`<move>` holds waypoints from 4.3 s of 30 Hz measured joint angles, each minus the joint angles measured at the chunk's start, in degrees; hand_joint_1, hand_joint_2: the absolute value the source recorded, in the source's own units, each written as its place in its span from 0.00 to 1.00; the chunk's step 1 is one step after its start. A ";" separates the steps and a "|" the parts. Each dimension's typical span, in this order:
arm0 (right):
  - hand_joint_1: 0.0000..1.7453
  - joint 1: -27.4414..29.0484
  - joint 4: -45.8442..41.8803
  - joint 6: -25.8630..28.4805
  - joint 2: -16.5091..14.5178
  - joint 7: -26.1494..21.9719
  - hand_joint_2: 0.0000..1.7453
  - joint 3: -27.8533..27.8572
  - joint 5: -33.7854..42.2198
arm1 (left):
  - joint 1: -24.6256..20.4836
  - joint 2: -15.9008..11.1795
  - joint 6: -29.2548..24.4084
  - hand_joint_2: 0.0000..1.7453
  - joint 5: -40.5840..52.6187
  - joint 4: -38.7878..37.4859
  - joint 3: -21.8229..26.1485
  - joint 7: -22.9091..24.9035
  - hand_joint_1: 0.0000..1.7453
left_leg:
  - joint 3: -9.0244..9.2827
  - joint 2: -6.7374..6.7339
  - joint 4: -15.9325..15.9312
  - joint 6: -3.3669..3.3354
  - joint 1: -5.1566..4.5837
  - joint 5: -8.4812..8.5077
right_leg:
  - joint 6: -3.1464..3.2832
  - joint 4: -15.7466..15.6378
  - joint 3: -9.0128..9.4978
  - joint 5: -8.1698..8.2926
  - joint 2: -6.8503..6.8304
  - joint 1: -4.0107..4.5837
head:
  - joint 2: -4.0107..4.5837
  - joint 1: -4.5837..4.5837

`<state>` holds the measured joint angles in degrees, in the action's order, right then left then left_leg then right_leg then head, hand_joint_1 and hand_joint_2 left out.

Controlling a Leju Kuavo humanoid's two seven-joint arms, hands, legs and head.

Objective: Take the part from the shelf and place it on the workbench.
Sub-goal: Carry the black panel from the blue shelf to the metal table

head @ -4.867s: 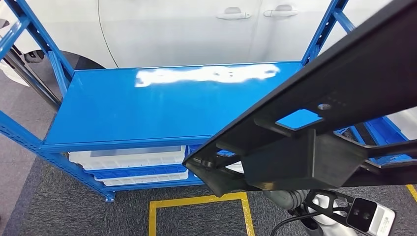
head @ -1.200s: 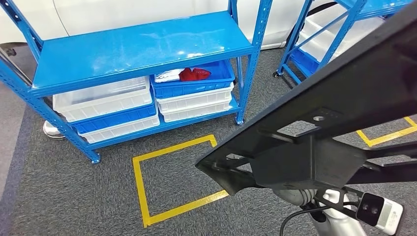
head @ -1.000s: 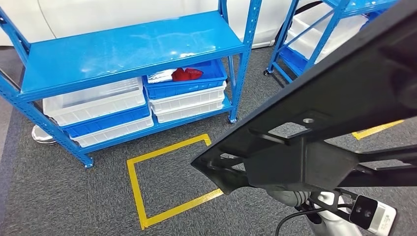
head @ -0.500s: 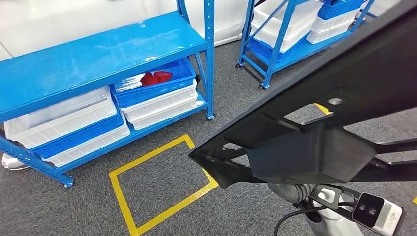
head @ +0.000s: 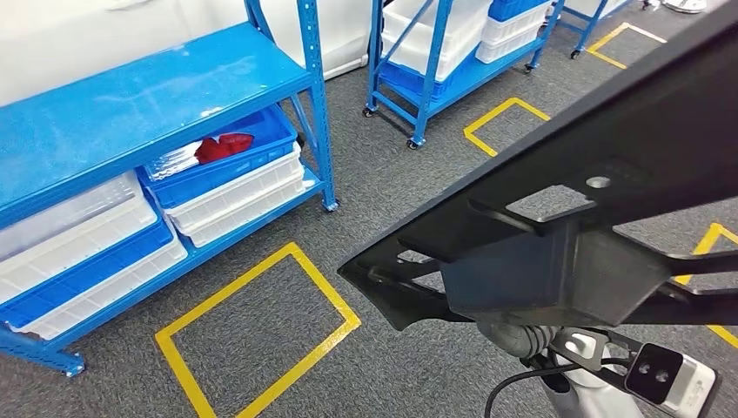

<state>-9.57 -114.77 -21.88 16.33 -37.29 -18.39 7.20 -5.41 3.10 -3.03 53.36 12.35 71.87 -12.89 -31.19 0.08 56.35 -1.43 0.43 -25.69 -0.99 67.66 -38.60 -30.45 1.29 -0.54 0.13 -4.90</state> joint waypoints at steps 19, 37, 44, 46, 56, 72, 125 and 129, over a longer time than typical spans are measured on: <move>1.00 1.67 -2.84 0.84 -0.09 0.00 1.00 1.56 -1.99 | 0.15 -1.26 2.77 0.00 -0.03 0.02 -0.02 -3.16 0.00 | -6.49 -0.39 16.09 3.02 -0.12 -7.43 | 2.93 -9.93 5.12 5.27 1.53 0.16 | 0.00 -0.02; 1.00 4.53 -4.08 10.69 -0.17 0.00 1.00 -1.70 -6.03 | 0.08 -0.90 3.99 0.00 2.69 0.00 -1.44 -1.32 0.00 | 0.67 -4.46 0.28 1.14 0.05 -1.11 | -0.85 -5.64 2.77 4.03 -4.39 -0.84 | 0.00 0.00; 1.00 6.45 -4.32 12.01 -0.13 0.00 1.00 -2.87 -7.63 | 0.02 -0.12 3.65 0.00 3.57 0.00 -2.03 -0.38 0.00 | 0.40 -3.59 3.81 3.48 0.11 -4.59 | 2.02 -9.80 4.73 4.94 -2.65 -0.57 | 0.00 -0.02; 1.00 6.71 -4.34 12.34 -0.07 0.00 1.00 -3.61 -8.62 | 0.25 0.04 3.80 0.00 3.63 0.00 -2.10 -0.50 0.00 | -3.04 -1.11 11.39 3.65 0.21 -8.59 | 2.46 -9.83 4.68 5.00 -1.28 -0.49 | 0.00 -0.02; 1.00 7.13 -4.40 11.97 -0.04 0.00 1.00 -4.85 -8.35 | 0.35 0.43 3.75 0.00 3.50 0.00 -2.19 -0.94 0.00 | -0.11 4.71 0.98 1.68 0.11 -1.27 | 0.97 -9.33 3.98 5.25 6.44 -0.62 | 0.00 -0.02; 1.00 5.33 -3.64 10.95 -0.26 0.00 1.00 -3.97 -4.76 | -0.15 0.48 3.58 0.00 3.44 0.00 -2.16 -2.13 0.00 | 1.96 -5.82 0.09 2.48 -0.20 -2.49 | 1.23 -9.75 4.88 4.46 -3.82 0.01 | 0.00 -0.01; 1.00 3.13 -2.79 18.59 -0.35 0.00 1.00 -3.03 -6.27 | -0.67 -0.79 2.65 0.00 0.18 0.02 0.15 -1.93 0.00 | -0.13 -1.77 1.13 0.10 0.33 -1.63 | -1.16 7.11 -3.84 -2.38 -0.97 -0.61 | 0.00 0.00; 1.00 4.40 -3.11 18.51 -0.35 0.00 1.00 -3.46 -8.33 | -0.68 -0.55 2.70 0.00 0.06 0.02 0.19 -1.89 0.00 | 0.60 -4.03 1.18 0.54 -0.01 -2.23 | -0.32 -5.51 2.74 3.83 -4.10 -0.18 | 0.00 0.00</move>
<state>-5.18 -117.88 -3.37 15.98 -37.29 -21.85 -1.13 -6.09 2.55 -0.33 53.42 12.37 72.06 -14.78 -30.59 -3.95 57.53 -0.89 0.42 -27.92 -1.32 62.14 -35.86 -26.62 -2.81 -0.72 0.13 -4.90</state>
